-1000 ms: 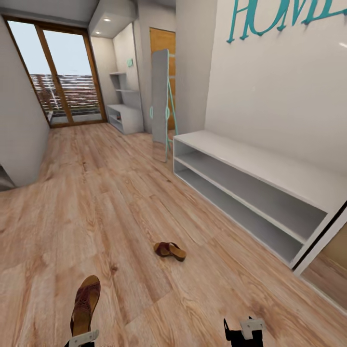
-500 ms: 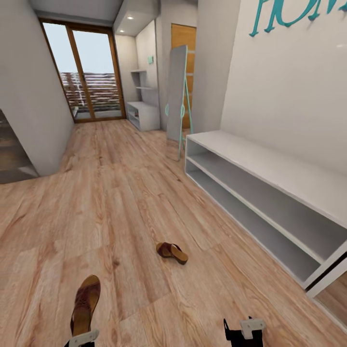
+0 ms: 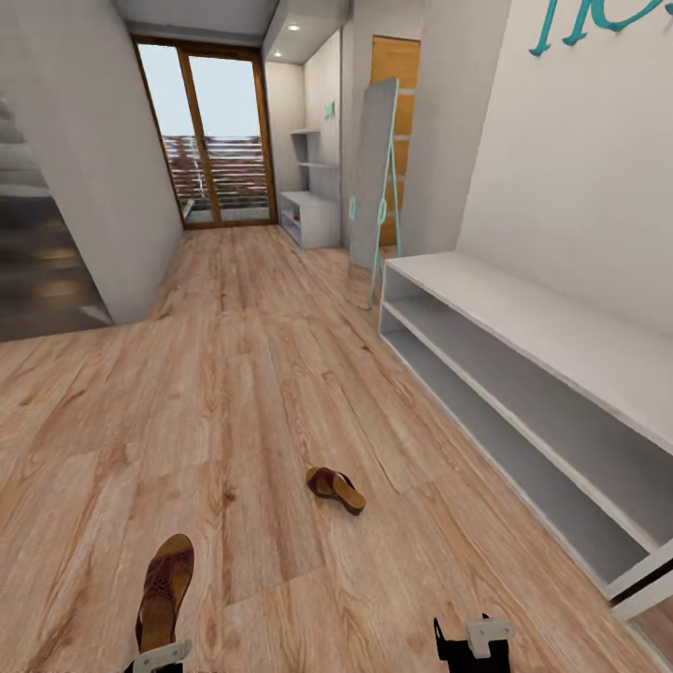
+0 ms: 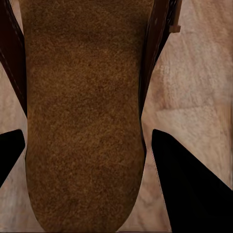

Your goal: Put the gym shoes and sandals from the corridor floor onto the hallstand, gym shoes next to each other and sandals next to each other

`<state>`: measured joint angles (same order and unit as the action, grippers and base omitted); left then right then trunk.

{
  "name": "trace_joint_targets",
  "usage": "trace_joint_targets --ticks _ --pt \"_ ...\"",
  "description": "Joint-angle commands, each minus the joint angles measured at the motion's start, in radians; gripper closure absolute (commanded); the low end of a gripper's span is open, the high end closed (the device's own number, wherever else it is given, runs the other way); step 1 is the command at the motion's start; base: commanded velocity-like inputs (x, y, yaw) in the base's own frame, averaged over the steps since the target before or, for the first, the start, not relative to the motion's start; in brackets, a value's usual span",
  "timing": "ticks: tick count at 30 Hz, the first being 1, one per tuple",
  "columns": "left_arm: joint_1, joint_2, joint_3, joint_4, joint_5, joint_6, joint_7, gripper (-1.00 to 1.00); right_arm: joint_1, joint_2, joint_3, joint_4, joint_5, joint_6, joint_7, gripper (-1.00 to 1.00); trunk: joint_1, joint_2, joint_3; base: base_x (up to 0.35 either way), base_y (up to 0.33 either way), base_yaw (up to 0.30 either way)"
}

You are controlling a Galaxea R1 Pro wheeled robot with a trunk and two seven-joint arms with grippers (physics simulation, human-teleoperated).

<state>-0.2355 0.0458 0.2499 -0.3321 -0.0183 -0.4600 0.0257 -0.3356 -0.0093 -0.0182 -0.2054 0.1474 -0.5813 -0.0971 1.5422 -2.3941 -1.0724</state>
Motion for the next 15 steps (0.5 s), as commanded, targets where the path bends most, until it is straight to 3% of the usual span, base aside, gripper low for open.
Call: trace_joint_targets --ticks 1,8,15 --pt "-0.001 0.000 0.001 0.001 -0.004 -0.003 0.003 1.00 0.000 0.000 -0.002 0.001 0.011 -0.002 -0.007 -1.00 0.000 0.000 -0.002 0.097 -0.268 0.245" --pt "-0.001 0.000 0.000 0.001 -0.003 -0.003 0.003 1.00 0.000 0.000 -0.002 0.000 0.011 -0.002 -0.007 -1.00 0.000 0.000 -0.006 0.074 -0.268 0.232" --pt "-0.001 0.000 0.001 0.001 -0.002 -0.003 0.003 1.00 0.000 -0.001 -0.002 0.001 0.012 -0.002 -0.005 -1.00 0.000 0.000 -0.007 0.010 -0.267 0.056"
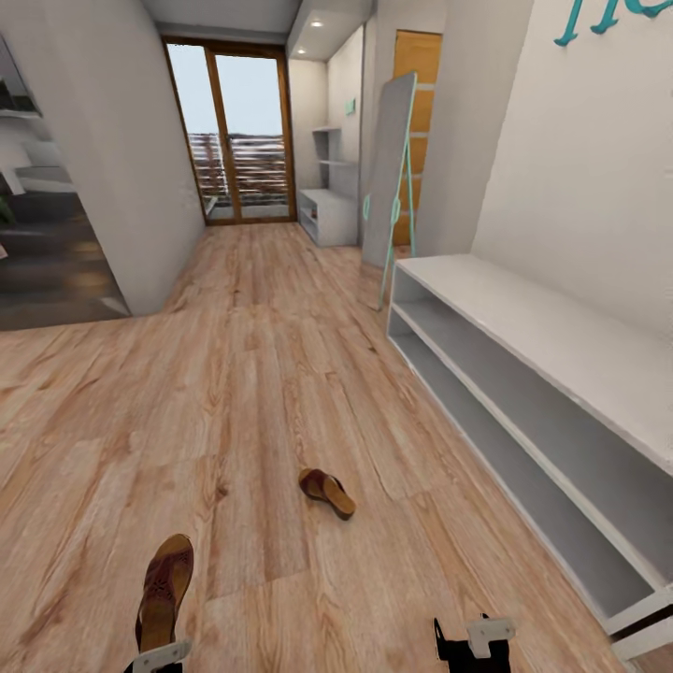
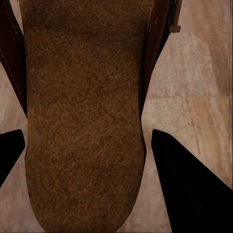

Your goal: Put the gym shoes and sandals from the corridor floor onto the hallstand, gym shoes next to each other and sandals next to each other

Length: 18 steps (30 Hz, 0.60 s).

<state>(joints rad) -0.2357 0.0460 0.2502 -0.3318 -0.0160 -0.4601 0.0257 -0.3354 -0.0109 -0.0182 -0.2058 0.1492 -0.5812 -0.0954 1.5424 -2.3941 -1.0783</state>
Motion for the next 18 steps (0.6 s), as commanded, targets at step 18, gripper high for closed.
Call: trace_joint_targets --ticks 18 --pt "0.000 0.000 0.001 0.002 -0.002 -0.003 0.003 1.00 -0.001 0.001 0.000 0.000 0.010 -0.003 -0.007 -1.00 0.000 0.000 -0.001 0.000 -0.078 0.003"
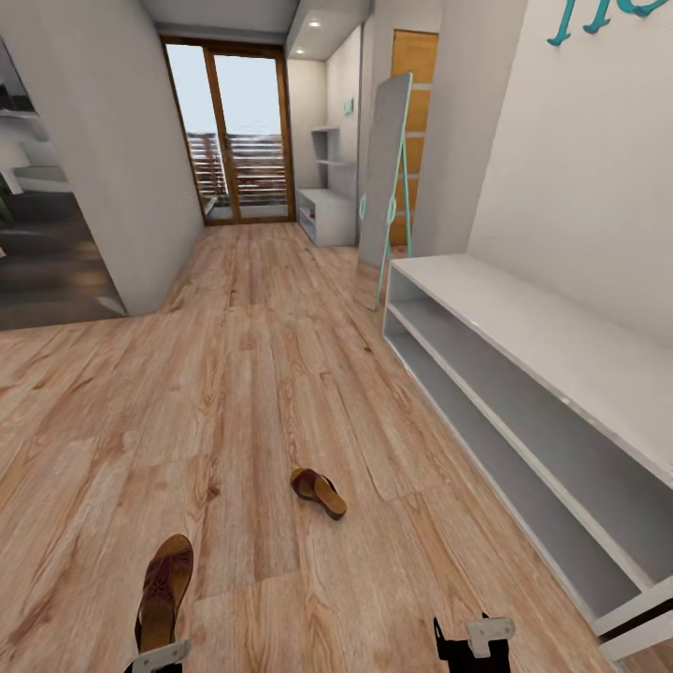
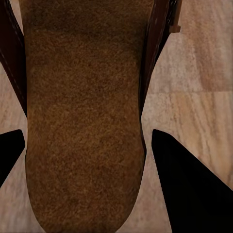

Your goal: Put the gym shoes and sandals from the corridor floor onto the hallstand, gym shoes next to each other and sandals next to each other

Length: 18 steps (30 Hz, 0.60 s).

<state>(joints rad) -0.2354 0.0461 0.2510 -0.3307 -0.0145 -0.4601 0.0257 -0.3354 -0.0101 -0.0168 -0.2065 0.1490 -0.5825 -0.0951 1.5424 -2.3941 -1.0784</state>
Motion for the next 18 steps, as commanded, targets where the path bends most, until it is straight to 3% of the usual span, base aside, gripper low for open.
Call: trace_joint_targets --ticks 1,6,18 --pt "-0.001 0.000 0.001 0.001 -0.004 -0.003 0.003 1.00 -0.001 0.000 -0.002 0.001 0.011 -0.002 -0.008 -1.00 0.000 0.000 -0.001 0.000 0.000 0.000" --pt "-0.001 0.000 0.001 0.001 -0.004 -0.003 0.003 1.00 -0.001 0.001 -0.002 0.001 0.009 -0.002 -0.009 -1.00 0.000 0.000 -0.001 0.000 0.000 0.077" --pt "-0.001 0.000 0.001 0.001 -0.004 -0.003 0.003 1.00 -0.001 0.002 -0.002 0.001 0.009 -0.002 -0.009 -1.00 0.000 0.000 -0.001 0.000 0.000 0.255"
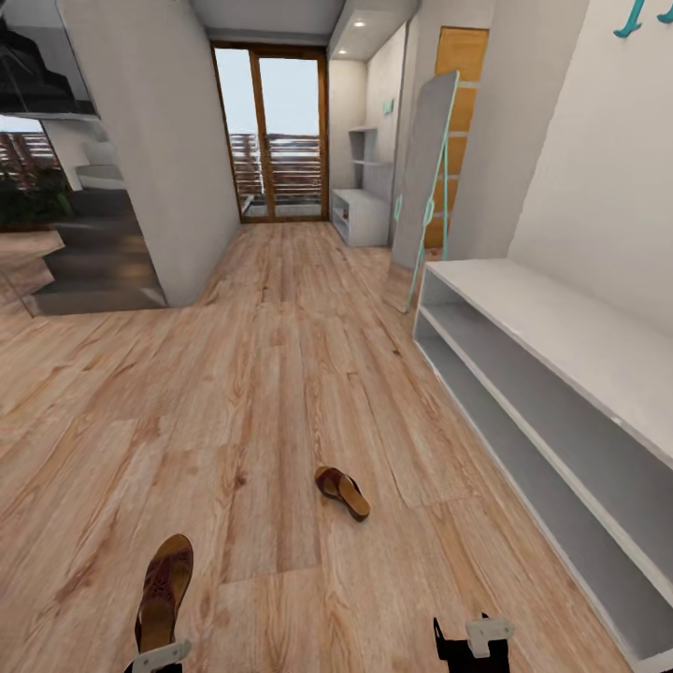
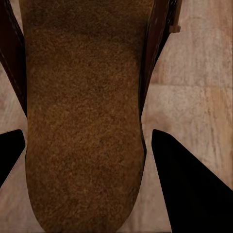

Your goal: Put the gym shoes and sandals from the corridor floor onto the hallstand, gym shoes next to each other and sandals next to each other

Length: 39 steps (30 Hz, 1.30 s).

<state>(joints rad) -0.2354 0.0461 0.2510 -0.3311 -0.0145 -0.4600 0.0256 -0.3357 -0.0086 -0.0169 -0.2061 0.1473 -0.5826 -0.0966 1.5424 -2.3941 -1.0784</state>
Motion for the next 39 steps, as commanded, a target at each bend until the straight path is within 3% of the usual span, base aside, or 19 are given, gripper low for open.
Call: trace_joint_targets --ticks 1,12,33,39 --pt "-0.001 0.000 0.001 0.001 -0.004 -0.003 0.004 1.00 0.000 0.000 -0.002 0.001 0.011 -0.002 -0.008 -1.00 0.000 0.000 -0.001 0.000 0.000 0.276" --pt "-0.001 0.000 0.001 0.000 -0.004 -0.003 0.004 1.00 0.000 -0.001 -0.001 0.001 0.011 -0.002 -0.008 -1.00 0.000 0.000 0.004 0.041 0.000 0.278" --pt "-0.001 0.000 0.001 0.000 -0.004 -0.003 0.004 1.00 0.000 -0.001 -0.002 0.001 0.011 -0.002 -0.008 -1.00 0.000 0.000 0.015 0.274 -0.095 0.279" --pt "-0.001 0.000 0.001 0.001 -0.004 -0.003 0.004 1.00 -0.001 0.000 -0.002 0.001 0.011 -0.002 -0.008 -1.00 0.000 0.000 0.016 0.201 -0.131 0.091"
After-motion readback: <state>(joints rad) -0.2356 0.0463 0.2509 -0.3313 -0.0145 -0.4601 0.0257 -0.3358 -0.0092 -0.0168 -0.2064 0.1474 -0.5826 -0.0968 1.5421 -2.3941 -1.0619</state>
